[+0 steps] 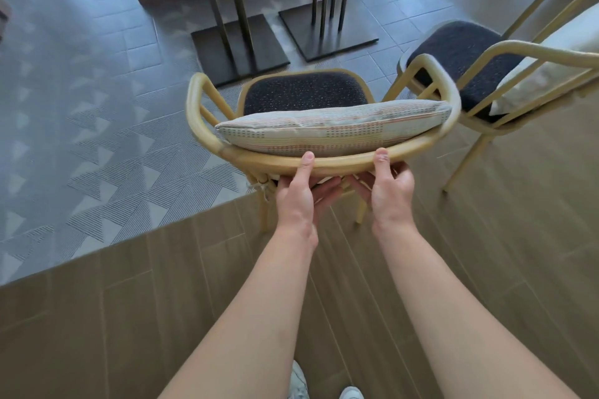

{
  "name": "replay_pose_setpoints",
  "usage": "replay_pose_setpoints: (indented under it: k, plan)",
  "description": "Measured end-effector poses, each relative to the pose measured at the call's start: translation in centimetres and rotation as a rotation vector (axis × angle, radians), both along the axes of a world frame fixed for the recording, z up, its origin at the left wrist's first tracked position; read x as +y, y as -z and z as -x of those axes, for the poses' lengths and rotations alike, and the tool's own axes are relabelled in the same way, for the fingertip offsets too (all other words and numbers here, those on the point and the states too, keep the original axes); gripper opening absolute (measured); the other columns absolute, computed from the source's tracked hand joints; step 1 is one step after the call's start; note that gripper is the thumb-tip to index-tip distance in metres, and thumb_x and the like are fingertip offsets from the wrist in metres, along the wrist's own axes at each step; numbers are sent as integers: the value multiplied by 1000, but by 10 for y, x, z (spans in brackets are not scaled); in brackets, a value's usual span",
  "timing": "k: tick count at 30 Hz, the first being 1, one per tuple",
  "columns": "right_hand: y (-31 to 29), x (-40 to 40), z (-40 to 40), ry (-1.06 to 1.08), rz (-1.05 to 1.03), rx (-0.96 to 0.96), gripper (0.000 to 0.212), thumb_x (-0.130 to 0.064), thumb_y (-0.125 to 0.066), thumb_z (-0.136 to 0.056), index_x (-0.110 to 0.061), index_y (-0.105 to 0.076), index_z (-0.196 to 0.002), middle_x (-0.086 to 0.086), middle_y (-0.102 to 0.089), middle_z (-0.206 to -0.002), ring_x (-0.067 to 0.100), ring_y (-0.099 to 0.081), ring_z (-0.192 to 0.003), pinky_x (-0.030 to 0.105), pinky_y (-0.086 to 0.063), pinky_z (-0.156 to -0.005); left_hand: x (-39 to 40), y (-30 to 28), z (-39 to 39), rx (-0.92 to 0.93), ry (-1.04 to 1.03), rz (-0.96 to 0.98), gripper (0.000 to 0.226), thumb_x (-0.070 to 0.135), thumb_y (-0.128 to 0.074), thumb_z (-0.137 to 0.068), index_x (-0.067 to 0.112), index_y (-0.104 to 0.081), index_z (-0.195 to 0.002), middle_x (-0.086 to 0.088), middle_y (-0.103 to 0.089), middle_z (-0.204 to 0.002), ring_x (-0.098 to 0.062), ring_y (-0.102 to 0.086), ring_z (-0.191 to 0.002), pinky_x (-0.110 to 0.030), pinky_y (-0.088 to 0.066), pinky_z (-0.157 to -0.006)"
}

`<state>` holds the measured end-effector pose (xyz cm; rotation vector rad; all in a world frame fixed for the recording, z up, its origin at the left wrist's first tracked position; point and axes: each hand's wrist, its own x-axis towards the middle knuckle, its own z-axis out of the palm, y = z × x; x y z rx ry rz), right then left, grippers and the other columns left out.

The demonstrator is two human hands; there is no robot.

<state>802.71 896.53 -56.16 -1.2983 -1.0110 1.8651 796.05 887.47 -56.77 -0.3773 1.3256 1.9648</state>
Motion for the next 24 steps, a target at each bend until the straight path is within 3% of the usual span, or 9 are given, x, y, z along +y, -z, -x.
replay_pose_setpoints:
  k: [3,8,18,24]
  plan:
    - [0,7,8,21,9,-12,46,-32,-63,-98,-5,-48,-132,14,-64,-126,25,-69,-108,46,-61,-85,3,-1,9,-10,40,4,34,32,-71,-94,15,-60,-122,-17,-75,-111,-35,-75,-93,-43,-62,-73]
    - [3,9,12,16,27,7,36,-27,-58,-101,-5,-51,-128,14,-64,-126,26,-68,-112,37,-62,-75,1,4,17,5,91,8,42,34,-72,-93,14,-59,-127,-18,-75,-111,-27,-76,-81,-50,-62,-79]
    - [-12,0,17,110,95,26,39,-26,-63,-98,-3,-52,-128,13,-65,-123,27,-67,-112,35,-62,-72,-3,-8,23,-23,148,109,48,37,-72,-92,6,-62,-128,-14,-76,-107,-23,-77,-82,-41,-62,-70]
    - [-24,-3,16,110,226,7,23,-21,-72,-93,-14,-54,-106,10,-64,-121,25,-68,-109,40,-62,-82,-5,-22,23,-39,100,208,47,39,-80,-85,14,-60,-120,-11,-72,-113,-26,-77,-89,-42,-63,-65]
